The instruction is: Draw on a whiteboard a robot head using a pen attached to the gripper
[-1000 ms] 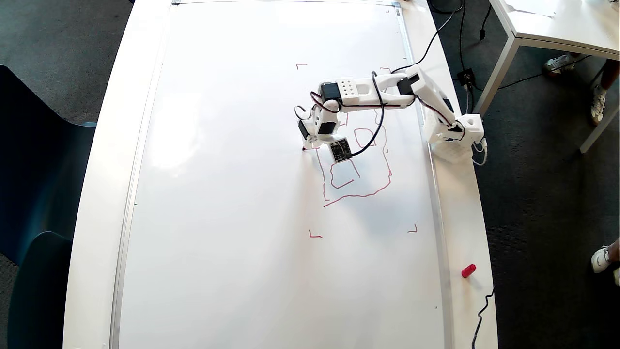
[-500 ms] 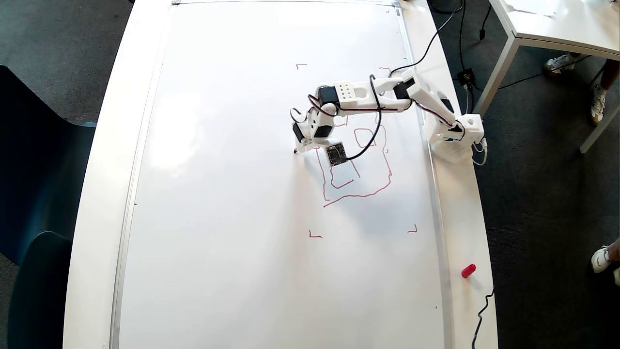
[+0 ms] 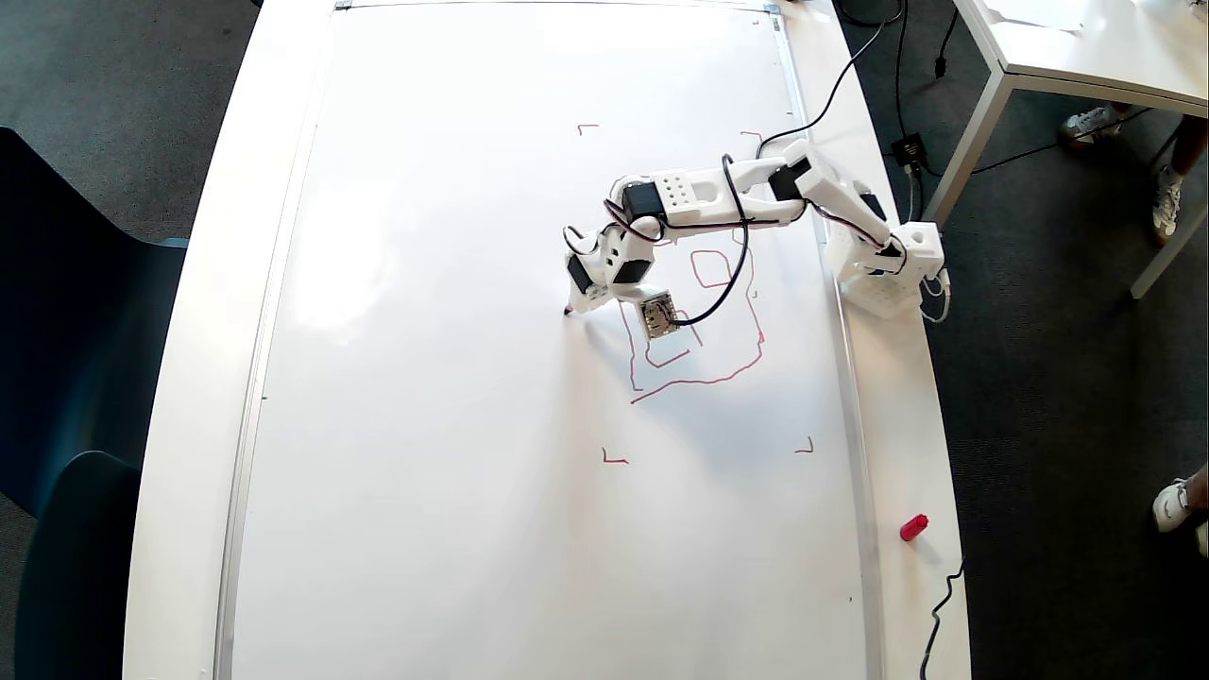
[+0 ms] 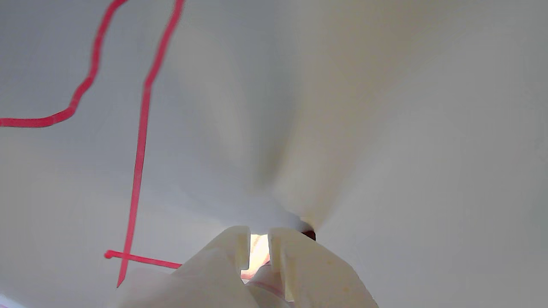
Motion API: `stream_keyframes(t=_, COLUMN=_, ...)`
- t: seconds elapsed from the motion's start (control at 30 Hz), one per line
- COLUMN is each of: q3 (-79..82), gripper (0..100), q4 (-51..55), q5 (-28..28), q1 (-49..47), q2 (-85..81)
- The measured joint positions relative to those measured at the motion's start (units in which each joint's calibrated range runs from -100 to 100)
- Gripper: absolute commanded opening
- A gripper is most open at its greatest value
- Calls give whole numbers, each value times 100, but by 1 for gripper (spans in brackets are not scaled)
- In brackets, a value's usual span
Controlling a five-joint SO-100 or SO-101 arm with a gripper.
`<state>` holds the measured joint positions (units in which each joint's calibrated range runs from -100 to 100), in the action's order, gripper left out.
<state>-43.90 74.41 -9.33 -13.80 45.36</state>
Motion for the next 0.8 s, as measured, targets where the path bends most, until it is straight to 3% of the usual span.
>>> stream_keyframes(t=0.8, q3=-55, gripper=1, q4=17, q5=-312, q1=626, q2=0)
